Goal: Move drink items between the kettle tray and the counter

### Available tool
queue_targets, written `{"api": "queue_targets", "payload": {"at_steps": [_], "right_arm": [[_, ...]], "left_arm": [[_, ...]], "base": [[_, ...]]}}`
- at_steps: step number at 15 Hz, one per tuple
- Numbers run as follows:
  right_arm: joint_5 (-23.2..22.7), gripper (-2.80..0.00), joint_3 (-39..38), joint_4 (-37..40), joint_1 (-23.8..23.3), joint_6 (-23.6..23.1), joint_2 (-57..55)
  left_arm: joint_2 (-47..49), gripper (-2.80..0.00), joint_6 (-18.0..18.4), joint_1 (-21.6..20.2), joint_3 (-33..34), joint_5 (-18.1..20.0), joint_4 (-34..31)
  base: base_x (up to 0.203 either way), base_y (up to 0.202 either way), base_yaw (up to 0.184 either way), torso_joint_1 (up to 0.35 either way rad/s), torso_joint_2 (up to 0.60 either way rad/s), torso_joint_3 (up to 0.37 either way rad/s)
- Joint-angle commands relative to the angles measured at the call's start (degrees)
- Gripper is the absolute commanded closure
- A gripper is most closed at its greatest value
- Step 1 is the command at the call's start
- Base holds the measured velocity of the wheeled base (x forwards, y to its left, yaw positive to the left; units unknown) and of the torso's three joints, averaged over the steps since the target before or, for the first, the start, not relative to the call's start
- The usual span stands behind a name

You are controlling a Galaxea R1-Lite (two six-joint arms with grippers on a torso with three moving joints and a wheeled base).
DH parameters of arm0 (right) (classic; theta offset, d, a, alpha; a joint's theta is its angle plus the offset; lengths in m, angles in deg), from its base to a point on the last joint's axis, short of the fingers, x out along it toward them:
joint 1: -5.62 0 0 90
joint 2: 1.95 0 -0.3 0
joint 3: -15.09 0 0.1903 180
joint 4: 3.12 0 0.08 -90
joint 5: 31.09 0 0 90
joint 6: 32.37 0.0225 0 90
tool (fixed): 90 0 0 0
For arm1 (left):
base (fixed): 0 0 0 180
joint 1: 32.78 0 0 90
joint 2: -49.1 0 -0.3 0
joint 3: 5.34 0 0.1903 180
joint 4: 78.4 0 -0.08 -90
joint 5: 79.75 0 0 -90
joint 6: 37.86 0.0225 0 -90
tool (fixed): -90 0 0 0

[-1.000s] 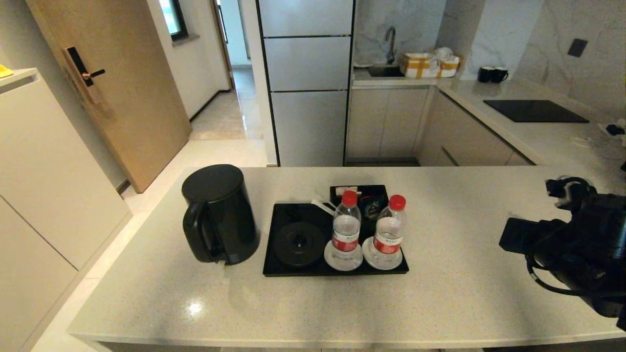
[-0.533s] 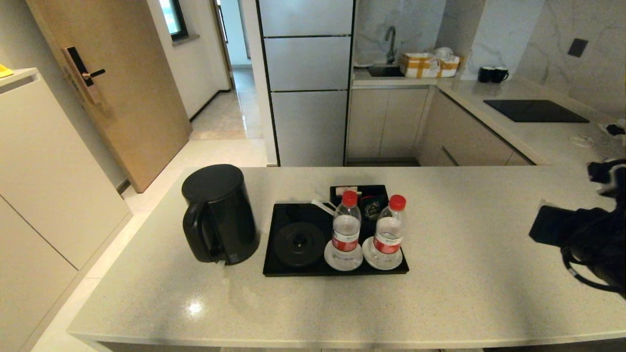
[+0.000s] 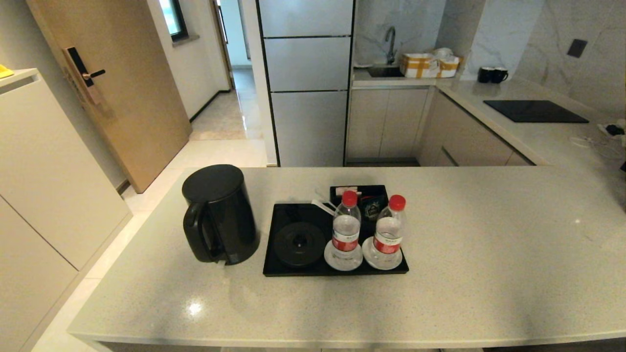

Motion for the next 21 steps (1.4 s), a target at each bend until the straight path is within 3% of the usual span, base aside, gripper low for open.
{"api": "queue_targets", "payload": {"at_steps": [1,3,5,9,11,17,21], "right_arm": [[0.59,0.00,-5.16,0.84,-3.81,-1.25,12.58],[-1.14,0.00,-12.17,2.35,-5.97,-3.27,23.98],[-8.64,0.00,-19.29,4.55,-6.96,-4.24,33.33],[-41.47,0.00,-25.62,8.20,-7.00,-4.49,44.32],[-51.97,0.00,-27.39,9.67,-6.91,-5.91,44.94],[-53.05,0.00,-28.29,11.03,-6.89,-7.44,45.04],[-52.78,0.00,-28.38,10.94,-6.89,-5.72,45.04]], "left_arm": [[-0.02,-2.80,-0.03,-0.04,0.01,0.02,0.07],[0.02,-2.80,-0.03,-0.04,0.10,0.02,0.26],[-0.01,-2.80,-0.12,-0.04,0.10,0.02,0.28],[-0.02,-2.80,-0.12,-0.04,0.10,0.02,0.27],[-0.02,-2.80,-0.12,-0.04,0.10,0.02,0.35],[-0.02,-2.80,-0.12,-0.04,0.16,0.02,0.35],[-0.02,-2.80,-0.12,-0.04,0.18,0.02,0.35]], "base": [[0.000,0.000,0.000,0.000,0.00,0.000],[0.000,0.000,0.000,0.000,0.00,0.000],[0.000,0.000,0.000,0.000,0.00,0.000],[0.000,0.000,0.000,0.000,0.00,0.000],[0.000,0.000,0.000,0.000,0.00,0.000],[0.000,0.000,0.000,0.000,0.00,0.000],[0.000,0.000,0.000,0.000,0.00,0.000]]}}
